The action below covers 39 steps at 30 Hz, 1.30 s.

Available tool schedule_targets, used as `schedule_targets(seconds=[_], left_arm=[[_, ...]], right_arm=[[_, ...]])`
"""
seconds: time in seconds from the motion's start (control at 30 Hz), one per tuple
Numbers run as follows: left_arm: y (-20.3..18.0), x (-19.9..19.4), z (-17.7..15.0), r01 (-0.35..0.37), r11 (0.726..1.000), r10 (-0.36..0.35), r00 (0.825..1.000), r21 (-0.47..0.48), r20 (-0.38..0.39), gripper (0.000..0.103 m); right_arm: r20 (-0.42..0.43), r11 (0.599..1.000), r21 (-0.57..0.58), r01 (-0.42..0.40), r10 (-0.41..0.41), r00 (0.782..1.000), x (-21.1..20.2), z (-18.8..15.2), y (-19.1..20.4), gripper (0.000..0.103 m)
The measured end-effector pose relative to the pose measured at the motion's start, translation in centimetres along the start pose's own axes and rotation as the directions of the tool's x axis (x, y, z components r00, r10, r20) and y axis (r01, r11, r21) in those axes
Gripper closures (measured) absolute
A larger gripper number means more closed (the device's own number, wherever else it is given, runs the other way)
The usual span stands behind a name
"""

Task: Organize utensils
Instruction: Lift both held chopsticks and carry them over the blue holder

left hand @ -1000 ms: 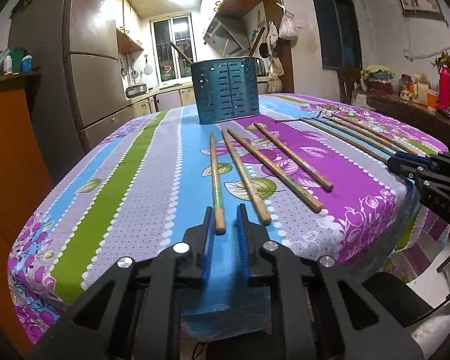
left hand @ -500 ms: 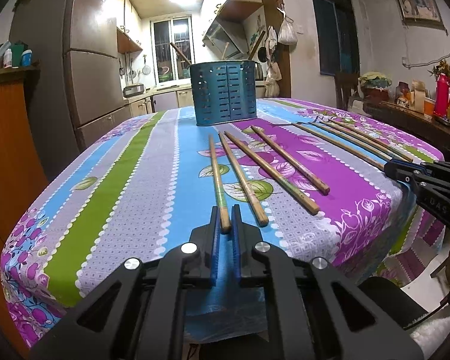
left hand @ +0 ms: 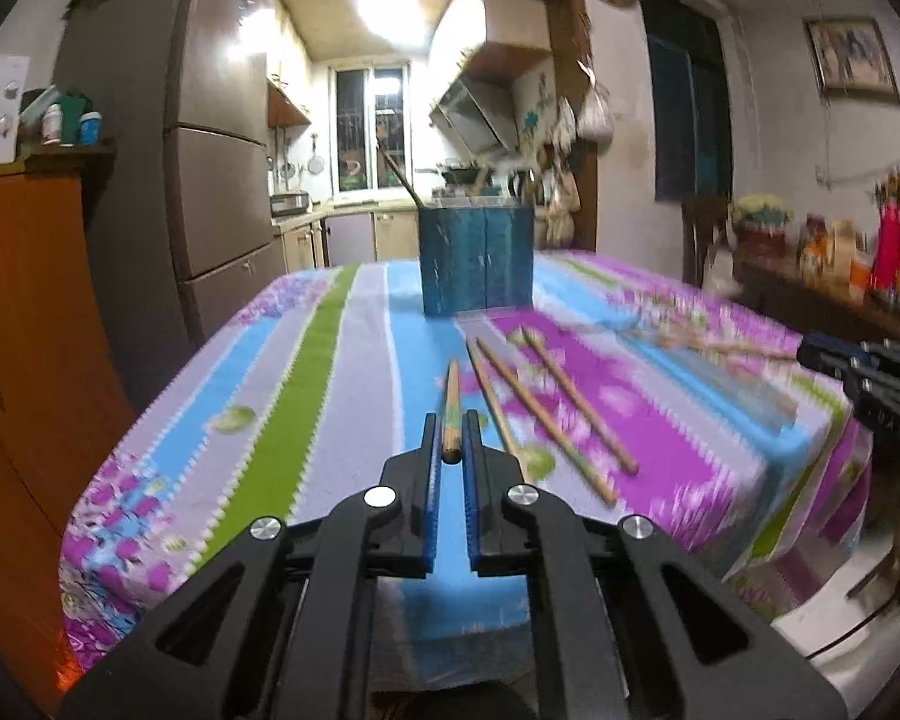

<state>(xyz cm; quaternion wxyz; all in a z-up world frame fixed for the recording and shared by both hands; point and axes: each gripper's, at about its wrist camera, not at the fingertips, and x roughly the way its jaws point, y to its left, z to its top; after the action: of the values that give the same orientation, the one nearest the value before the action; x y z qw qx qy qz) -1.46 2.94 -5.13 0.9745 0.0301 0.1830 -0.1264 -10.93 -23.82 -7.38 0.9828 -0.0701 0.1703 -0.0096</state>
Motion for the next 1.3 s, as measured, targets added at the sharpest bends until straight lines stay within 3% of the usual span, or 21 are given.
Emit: schedule_targets(seconds=[0.23,0.43,0.57,1.3], left_arm=[[1.7,-1.1,6.8,0.019,0.997,-0.015,0.998,-0.07,0.057,0.098],[2.6,-0.4,12.3,0.069,0.992,-0.065,0.997,-0.105,0.04,0.098],[3.1,0.6,14.7,0.099,0.985,-0.098,0.995,-0.139,0.016,0.098],[1.4,2.5,18.0,0.14,0.987,-0.141,0.99,-0.077,-0.012,0.098]], right_arm=[[0.084,0.997,-0.039,-0.067,0.071,0.994,-1.2,6.7,-1.7,0.096],[0.037,0.985,-0.004,-0.174,0.174,0.984,0.8,12.0,-3.6,0.095],[0.035,0.982,-0.006,-0.191,0.191,0.981,1.4,14.2,-4.2,0.096],[-0.033,0.945,0.095,-0.313,0.317,0.948,2.5,19.1,-4.8,0.095]])
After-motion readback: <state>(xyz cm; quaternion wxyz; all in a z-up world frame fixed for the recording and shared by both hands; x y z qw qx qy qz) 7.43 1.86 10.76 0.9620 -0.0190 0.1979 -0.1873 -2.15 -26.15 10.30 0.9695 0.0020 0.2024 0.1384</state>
